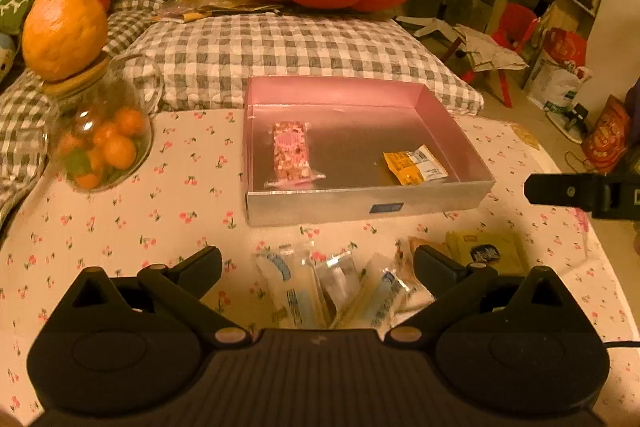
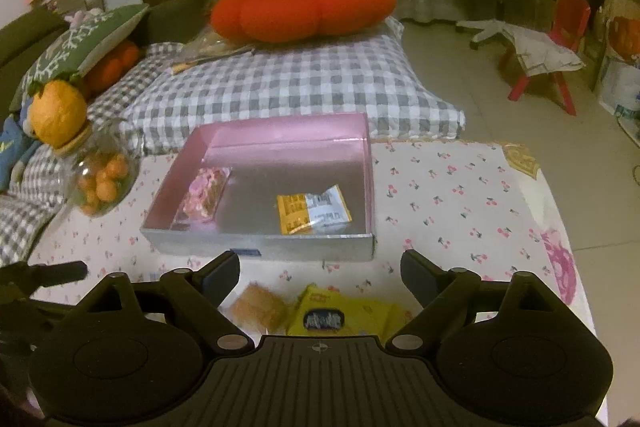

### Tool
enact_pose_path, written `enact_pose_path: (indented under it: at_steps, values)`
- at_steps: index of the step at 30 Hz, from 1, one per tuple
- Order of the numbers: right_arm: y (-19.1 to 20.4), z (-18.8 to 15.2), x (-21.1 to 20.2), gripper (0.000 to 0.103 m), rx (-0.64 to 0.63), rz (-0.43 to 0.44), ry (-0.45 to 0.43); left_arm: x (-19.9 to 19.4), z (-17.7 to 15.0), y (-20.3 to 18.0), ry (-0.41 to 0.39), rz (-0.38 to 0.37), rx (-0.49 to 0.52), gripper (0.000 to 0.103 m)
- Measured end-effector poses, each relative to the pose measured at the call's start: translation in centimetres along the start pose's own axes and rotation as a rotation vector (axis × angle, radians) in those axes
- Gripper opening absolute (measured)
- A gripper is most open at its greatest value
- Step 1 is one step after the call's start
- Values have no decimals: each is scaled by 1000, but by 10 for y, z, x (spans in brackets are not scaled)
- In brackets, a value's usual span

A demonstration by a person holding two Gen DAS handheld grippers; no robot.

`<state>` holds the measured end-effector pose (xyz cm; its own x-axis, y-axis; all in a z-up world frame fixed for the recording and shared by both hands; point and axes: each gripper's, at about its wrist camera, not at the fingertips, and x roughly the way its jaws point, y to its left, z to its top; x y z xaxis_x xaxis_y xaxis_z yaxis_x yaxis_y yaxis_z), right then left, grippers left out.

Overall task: Organize snacks
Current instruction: 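Withdraw both tools from the box back toward the snack pile, then grasp a red-and-white candy with the left tool while the right tool grasps a red candy packet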

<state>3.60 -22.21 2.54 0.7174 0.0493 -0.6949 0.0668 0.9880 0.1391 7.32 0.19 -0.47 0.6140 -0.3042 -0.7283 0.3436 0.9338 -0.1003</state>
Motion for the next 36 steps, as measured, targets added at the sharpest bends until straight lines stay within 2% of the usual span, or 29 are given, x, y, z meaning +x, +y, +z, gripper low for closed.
enact_pose_path:
  at_steps: [13,19,24,29,32,36]
  values:
    - [-8,-38,-12,94,-72,26,-5,-13,-27,22,11,-57,-41,102]
    - [-23,-58,-15,95,-56,25,-17,-15,-45,32,21,-37,3,102]
    - [-32,-73,-13,95,-80,5,-8,-19,-57,39,31,-41,-15,102]
    - [-37,-88,-6,95,-128,-44,18,-21,-64,29,33,-64,13,102]
    - [-37,-95,1,95,-139,-70,51,-16,-69,17,60,-88,31,102]
    - [-35,-98,9,95,-123,-62,97,-10,-75,4,97,-124,51,99]
